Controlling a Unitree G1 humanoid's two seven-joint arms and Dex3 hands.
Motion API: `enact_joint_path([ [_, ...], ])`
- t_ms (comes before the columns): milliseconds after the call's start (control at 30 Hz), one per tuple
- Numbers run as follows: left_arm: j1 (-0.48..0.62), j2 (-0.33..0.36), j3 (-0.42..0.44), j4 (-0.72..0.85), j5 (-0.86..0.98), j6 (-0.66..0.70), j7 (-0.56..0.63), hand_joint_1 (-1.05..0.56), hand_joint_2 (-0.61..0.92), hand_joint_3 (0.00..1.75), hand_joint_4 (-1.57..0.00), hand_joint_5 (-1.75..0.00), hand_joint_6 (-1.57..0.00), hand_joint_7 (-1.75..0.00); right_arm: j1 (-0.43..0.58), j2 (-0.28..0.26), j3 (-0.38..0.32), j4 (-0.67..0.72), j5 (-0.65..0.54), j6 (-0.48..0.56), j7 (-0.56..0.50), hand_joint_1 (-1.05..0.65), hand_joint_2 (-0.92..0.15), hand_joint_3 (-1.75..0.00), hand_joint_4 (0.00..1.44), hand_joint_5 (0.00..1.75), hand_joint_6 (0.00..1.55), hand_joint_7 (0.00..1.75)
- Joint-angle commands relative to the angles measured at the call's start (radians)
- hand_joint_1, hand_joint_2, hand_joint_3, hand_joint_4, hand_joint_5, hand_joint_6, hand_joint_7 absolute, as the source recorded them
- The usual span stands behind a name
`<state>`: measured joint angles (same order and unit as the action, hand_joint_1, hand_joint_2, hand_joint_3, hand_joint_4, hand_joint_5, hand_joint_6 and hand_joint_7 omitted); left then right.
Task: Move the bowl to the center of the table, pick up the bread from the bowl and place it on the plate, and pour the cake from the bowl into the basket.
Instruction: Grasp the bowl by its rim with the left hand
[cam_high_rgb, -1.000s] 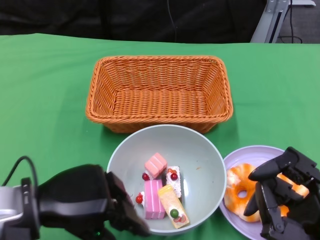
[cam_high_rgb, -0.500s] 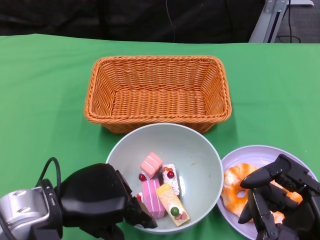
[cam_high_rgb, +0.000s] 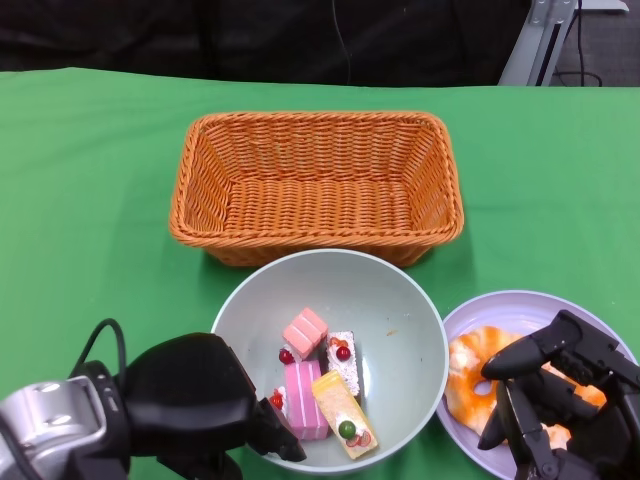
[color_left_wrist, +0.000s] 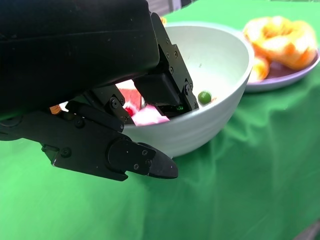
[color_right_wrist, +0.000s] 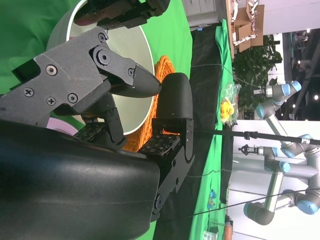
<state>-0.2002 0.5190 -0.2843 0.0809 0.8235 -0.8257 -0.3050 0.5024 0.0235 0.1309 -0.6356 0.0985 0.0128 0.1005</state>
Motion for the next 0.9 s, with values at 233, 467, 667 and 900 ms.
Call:
enact_joint_path([
  [233, 0.033, -0.008, -0.089, -0.093, 0.113, 0.151, 0.031, -0.48, 0.92, 0.09, -1.05, -0.04, -0.92, -0.02, 0.008, -0.024, 0.002, -0.016, -0.001, -0.012, 0.003, -0.04, -0.58, -0.98, 0.73, 1.54, 0.69, 1.27],
  [467, -0.027, -0.027, -0.187, -0.046, 0.113, 0.244, -0.066, -0.43, 0.92, 0.17, -0.97, -0.01, -0.84, 0.0, 0.008, -0.03, 0.007, -0.019, -0.013, -0.014, 0.002, -0.05, -0.55, -1.02, 0.73, 1.55, 0.69, 1.28],
  [667, -0.094, -0.033, -0.25, 0.08, 0.113, 0.242, -0.037, -0.38, 0.92, 0.19, -1.08, -0.07, -0.98, -0.08, 0.013, -0.033, 0.011, -0.026, -0.012, -0.001, 0.0, -0.04, -0.54, -1.06, 0.73, 1.54, 0.68, 1.28],
  [900, -0.104, -0.018, -0.243, 0.184, 0.059, 0.179, 0.131, -0.31, 0.92, 0.22, -0.58, -1.64, -0.71, -1.19, 0.015, -0.034, 0.017, -0.028, -0.019, 0.002, -0.002, -0.04, -0.54, -1.06, 0.72, 1.53, 0.69, 1.27],
])
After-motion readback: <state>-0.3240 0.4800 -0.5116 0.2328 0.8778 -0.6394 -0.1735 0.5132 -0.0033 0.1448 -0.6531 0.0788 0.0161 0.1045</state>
